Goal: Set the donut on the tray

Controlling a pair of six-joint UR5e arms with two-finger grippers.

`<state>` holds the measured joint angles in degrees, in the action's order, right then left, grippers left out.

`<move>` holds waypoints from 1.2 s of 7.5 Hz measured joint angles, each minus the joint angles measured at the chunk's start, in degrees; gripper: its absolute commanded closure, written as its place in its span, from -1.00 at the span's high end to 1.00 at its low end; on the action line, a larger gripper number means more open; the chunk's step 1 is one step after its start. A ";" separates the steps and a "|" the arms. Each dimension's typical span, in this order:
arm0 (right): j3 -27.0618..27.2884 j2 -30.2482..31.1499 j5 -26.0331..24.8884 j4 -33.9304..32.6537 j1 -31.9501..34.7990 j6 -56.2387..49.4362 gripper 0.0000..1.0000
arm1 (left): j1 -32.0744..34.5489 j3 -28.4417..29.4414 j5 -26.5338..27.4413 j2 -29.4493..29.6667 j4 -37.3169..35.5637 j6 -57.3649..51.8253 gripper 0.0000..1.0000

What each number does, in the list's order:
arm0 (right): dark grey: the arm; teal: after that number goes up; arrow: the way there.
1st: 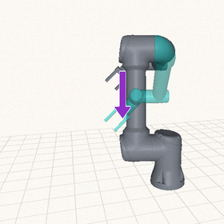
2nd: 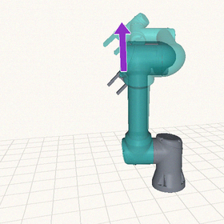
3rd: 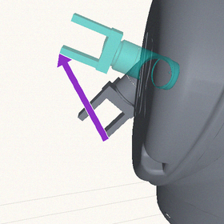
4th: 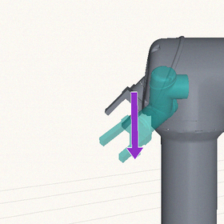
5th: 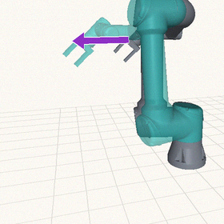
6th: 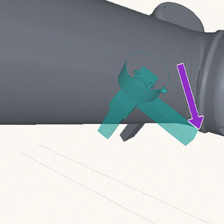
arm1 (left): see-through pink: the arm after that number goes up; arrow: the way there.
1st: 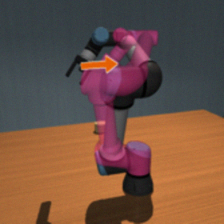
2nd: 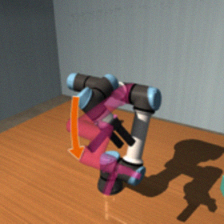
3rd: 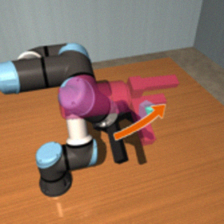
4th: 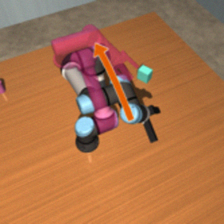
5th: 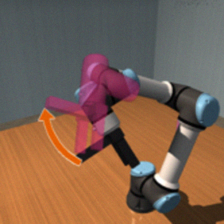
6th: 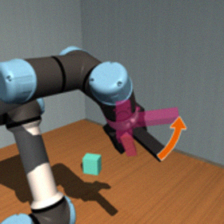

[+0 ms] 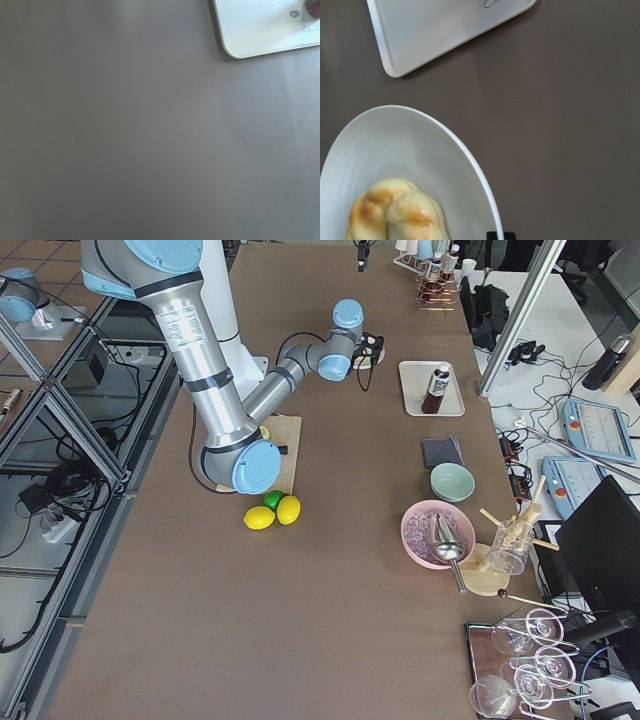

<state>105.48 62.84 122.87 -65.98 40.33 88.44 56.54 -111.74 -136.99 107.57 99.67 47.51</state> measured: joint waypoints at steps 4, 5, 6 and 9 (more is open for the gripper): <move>1.39 -1.05 -3.48 -1.29 -3.00 0.13 -1.00 | -12.42 2.67 6.53 8.92 1.90 15.10 0.86; 1.56 -1.10 -4.29 -1.43 -3.61 0.14 -1.00 | -13.66 2.81 6.65 9.78 2.26 17.28 0.76; 1.64 -1.12 -4.69 -1.49 -3.98 0.16 -1.00 | -14.56 2.95 6.70 10.32 3.21 19.31 0.66; 3.07 -1.16 -5.39 -1.59 -4.92 1.42 -1.00 | -15.43 3.81 6.69 10.62 6.58 22.68 0.16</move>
<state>108.55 61.68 117.48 -67.57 35.41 89.86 41.11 -107.93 -130.30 118.19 106.25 70.19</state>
